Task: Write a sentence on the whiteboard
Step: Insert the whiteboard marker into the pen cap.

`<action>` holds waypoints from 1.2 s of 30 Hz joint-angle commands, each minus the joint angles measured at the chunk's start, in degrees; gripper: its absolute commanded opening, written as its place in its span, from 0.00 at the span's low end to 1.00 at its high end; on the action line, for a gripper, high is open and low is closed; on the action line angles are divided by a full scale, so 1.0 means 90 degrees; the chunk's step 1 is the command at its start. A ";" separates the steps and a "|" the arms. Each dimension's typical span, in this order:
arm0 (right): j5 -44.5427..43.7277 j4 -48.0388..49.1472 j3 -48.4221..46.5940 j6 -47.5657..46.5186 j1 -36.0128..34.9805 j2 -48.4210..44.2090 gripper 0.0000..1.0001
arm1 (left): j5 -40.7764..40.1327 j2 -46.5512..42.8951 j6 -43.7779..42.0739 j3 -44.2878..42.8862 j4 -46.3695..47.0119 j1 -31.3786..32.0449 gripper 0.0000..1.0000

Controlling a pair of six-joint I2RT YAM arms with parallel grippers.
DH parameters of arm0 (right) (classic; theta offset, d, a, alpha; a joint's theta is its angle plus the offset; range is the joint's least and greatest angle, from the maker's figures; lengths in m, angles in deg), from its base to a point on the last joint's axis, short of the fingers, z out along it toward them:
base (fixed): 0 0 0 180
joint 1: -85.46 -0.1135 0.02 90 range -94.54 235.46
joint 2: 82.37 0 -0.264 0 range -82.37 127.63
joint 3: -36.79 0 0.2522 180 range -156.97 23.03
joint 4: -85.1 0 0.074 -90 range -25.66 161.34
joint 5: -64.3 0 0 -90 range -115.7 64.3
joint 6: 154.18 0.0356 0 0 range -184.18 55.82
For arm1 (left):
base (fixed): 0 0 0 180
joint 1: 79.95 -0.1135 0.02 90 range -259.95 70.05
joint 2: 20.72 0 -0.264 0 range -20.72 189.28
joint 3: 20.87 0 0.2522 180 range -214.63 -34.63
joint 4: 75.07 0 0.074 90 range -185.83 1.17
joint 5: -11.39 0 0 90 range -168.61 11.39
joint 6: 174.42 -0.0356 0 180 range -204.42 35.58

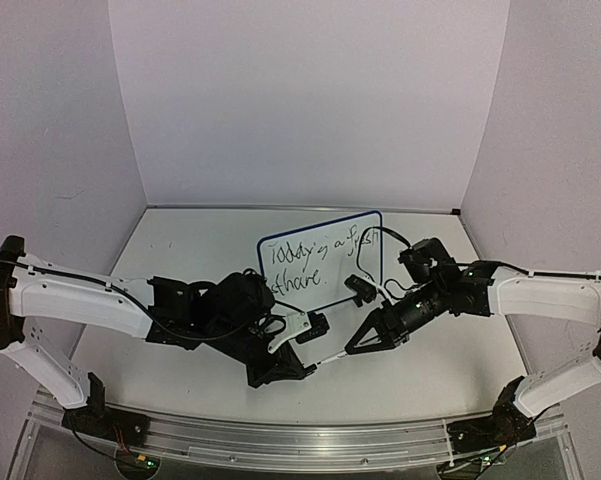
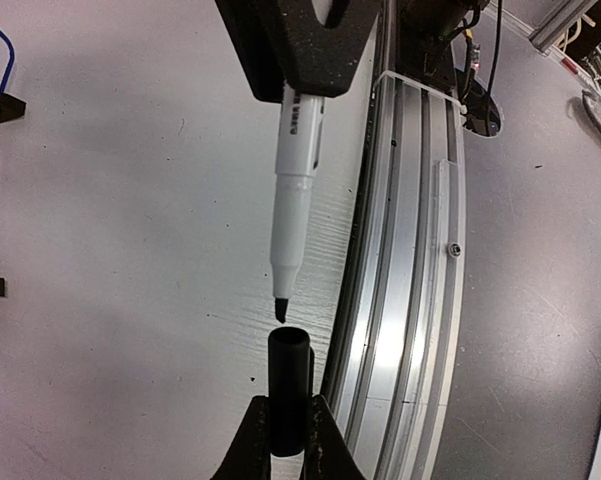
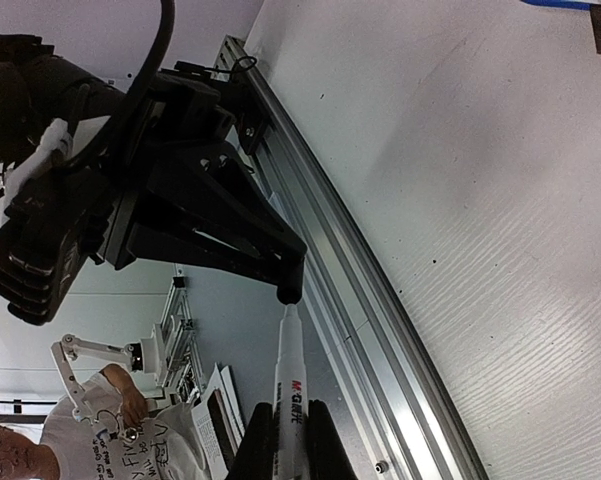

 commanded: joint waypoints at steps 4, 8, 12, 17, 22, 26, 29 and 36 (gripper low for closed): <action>0.0098 0.0117 -0.0091 -0.0026 -0.0033 -0.0027 0.00 | 0.0029 -0.0180 -0.0072 -0.0116 0.0186 0.0032 0.00; 0.0159 0.0117 -0.0111 -0.0031 -0.0033 0.0013 0.00 | 0.0052 -0.0123 -0.0097 -0.0169 0.0182 0.0028 0.00; 0.0192 0.0117 -0.0111 -0.0041 -0.0033 0.0054 0.00 | 0.0055 -0.0107 -0.0155 -0.0239 0.0170 0.0027 0.00; 0.0192 0.0117 -0.0112 -0.0047 -0.0032 0.0075 0.00 | 0.0081 -0.0069 -0.0159 -0.0312 0.0158 0.0032 0.00; 0.0236 0.0117 -0.0131 -0.0060 -0.0036 0.0093 0.00 | 0.0135 0.0016 -0.0332 -0.0420 0.0114 0.0027 0.00; 0.0247 0.0117 -0.0131 -0.0061 -0.0032 0.0114 0.00 | 0.0130 0.0040 -0.0382 -0.0464 0.0109 0.0027 0.00; 0.0241 0.0124 -0.0140 -0.0070 -0.0027 0.0105 0.00 | 0.0165 0.0074 -0.0404 -0.0494 0.0100 0.0028 0.00; 0.0306 0.0131 -0.0158 -0.0089 -0.0030 0.0156 0.00 | 0.0179 0.0137 -0.0505 -0.0602 0.0129 0.0028 0.00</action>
